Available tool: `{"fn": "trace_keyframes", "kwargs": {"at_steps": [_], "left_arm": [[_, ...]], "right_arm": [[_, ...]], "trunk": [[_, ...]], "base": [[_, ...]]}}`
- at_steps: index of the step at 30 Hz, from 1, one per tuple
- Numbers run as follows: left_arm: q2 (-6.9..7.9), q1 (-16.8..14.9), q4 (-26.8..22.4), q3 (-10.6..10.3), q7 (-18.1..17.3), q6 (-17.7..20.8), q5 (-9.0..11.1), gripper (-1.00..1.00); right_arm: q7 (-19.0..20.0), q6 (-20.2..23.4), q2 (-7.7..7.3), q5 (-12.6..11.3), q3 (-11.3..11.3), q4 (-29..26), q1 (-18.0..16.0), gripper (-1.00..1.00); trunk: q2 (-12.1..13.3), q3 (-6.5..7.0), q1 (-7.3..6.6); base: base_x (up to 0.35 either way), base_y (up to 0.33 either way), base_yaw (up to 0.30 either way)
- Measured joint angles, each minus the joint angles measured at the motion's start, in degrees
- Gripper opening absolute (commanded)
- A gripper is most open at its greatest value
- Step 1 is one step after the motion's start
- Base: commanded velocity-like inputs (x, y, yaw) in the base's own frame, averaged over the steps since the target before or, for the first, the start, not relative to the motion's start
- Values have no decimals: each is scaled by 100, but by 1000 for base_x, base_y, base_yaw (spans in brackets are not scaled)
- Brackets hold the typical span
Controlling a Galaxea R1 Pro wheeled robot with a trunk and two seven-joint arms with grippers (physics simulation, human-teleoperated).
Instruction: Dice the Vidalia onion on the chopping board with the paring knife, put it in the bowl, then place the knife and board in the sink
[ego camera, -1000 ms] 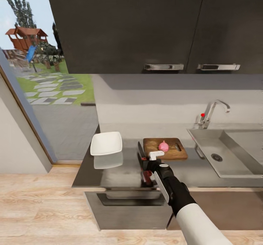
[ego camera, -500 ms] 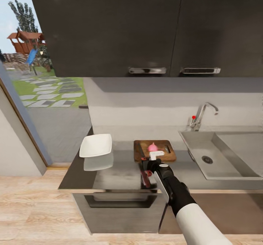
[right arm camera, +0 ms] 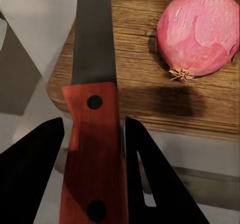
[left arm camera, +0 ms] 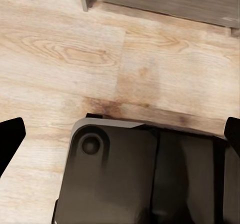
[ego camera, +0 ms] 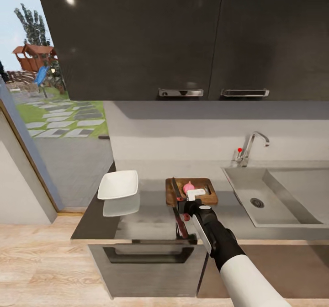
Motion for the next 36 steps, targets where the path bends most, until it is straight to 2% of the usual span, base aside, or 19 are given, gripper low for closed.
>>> {"fn": "trace_keyframes", "kwargs": {"at_steps": [6, 23, 33, 36], "left_arm": [[0, 0, 6, 0, -1, -1, 0, 100], [0, 0, 10, 0, -1, -1, 1, 100], [-2, 1, 63, 0, 0, 0, 0, 100], [-7, 1, 81, 0, 0, 0, 0, 100]], "right_arm": [[-2, 0, 8, 0, 2, 0, 1, -100], [1, 1, 13, -1, 4, 0, 1, -100], [2, 0, 26, 12, 12, -44, 3, -100], [-18, -2, 30, 39, 144, -73, 0, -100]], "trunk": [[0, 55, 0], [1, 210, 0], [1, 230, 0], [1, 230, 0]], "base": [[0, -75, 0], [0, -232, 0], [0, -87, 0], [0, -5, 0]]}}
